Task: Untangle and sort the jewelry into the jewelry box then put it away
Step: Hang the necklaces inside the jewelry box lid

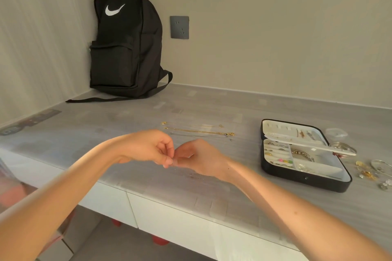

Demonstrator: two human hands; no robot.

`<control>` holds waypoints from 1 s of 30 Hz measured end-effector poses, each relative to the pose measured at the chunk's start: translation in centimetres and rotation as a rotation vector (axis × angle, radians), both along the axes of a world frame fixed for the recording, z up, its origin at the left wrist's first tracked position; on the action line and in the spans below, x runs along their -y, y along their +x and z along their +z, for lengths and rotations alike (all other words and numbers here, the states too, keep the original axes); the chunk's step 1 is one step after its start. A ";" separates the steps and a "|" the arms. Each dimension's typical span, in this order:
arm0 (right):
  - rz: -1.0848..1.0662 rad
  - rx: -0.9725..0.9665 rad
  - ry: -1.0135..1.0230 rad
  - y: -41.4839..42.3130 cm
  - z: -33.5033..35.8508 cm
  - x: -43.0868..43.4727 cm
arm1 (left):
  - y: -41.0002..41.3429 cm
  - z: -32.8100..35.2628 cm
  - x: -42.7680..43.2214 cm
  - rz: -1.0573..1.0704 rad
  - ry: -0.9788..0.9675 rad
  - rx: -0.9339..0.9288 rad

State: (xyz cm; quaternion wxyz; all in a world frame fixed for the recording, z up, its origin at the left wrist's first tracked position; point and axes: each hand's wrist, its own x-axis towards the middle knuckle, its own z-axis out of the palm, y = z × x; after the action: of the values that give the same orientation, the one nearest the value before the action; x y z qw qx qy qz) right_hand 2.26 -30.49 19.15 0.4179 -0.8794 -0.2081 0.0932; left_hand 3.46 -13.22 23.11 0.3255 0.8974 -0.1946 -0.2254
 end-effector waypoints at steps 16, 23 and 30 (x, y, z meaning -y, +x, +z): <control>-0.100 -0.221 0.450 -2.4 8.9 8.8 | -0.3 8.7 9.5 -0.109 -0.075 0.302; -0.200 -0.107 0.519 -2.6 15.1 13.3 | 0.1 14.2 14.1 -0.142 -0.229 0.461; -0.326 0.127 0.513 -2.6 20.6 18.0 | 5.6 8.1 19.4 -0.001 -0.279 0.626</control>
State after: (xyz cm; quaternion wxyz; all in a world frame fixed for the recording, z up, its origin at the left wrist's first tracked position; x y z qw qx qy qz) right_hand -0.34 -48.44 39.71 0.6218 -0.7711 -0.1067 -0.0859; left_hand 9.09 -32.57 31.26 0.3696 0.8698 -0.3143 0.0898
